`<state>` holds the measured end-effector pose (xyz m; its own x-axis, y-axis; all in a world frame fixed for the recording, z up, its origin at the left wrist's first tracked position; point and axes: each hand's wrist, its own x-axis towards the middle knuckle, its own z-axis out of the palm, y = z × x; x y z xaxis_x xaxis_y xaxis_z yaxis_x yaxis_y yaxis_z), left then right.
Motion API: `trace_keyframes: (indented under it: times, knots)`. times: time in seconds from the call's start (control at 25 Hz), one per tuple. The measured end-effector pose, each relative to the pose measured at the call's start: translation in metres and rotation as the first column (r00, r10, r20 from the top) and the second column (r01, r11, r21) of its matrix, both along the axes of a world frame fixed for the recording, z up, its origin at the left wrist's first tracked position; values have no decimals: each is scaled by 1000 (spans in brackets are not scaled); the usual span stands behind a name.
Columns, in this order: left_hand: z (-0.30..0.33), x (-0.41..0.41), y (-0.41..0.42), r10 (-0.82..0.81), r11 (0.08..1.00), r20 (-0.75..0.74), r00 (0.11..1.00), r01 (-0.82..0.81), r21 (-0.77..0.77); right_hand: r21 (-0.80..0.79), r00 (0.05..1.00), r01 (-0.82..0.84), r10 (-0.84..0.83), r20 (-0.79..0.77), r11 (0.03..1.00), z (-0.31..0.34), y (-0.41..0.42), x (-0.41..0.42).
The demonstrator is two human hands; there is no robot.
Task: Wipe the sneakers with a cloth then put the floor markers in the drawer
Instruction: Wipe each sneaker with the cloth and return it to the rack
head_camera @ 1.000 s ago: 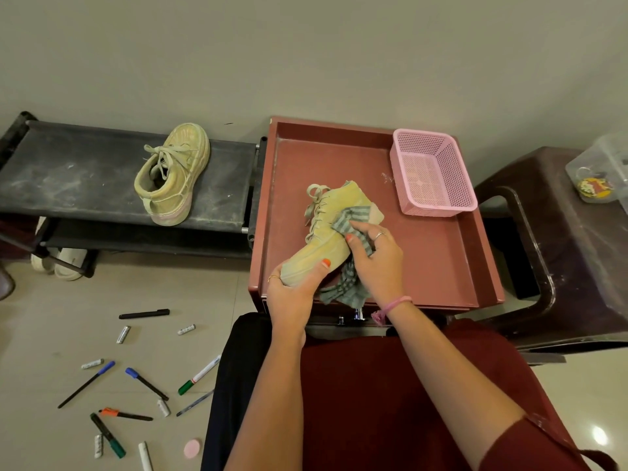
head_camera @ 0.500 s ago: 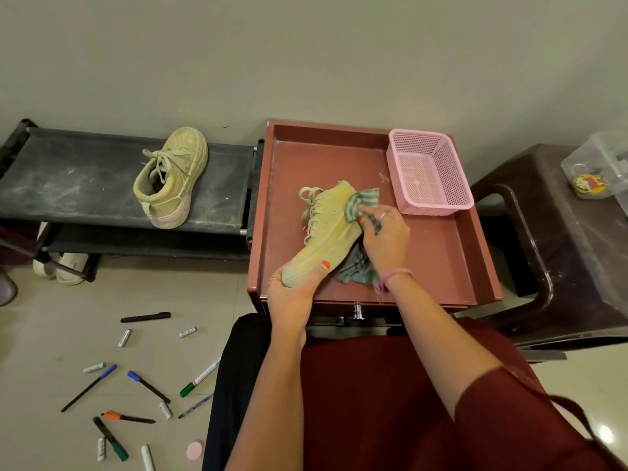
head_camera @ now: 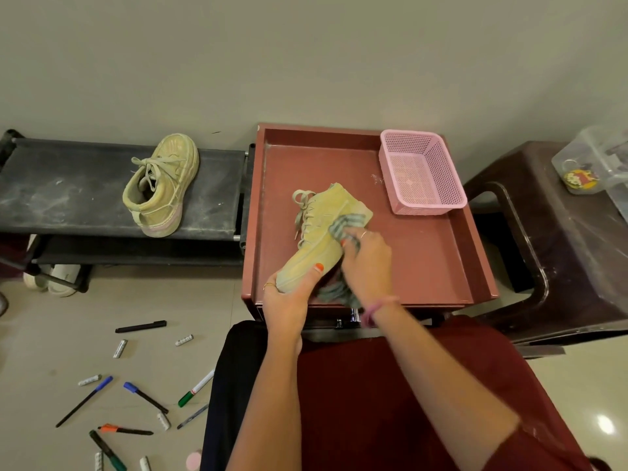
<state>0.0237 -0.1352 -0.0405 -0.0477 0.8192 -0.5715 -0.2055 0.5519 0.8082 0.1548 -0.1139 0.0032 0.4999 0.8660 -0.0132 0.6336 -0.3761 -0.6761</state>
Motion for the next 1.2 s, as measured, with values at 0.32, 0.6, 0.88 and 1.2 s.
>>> trace_keyframes:
  times: [0.32,0.6,0.88,1.2]
  knots:
    - [7,-4,-4,-37,999,6,999,37,28,143,997,-60,53,48,988,-1,-18,-7]
    - [5,-5,-2,-69,996,-66,995,73,55,-216,998,-41,49,33,975,-11,63,94]
    - [1,-2,3,-55,994,-93,994,63,86,183,965,-225,193,177,957,-15,15,14]
    - [6,-3,2,-61,991,-115,992,73,108,128,917,-264,208,340,956,-13,41,30]
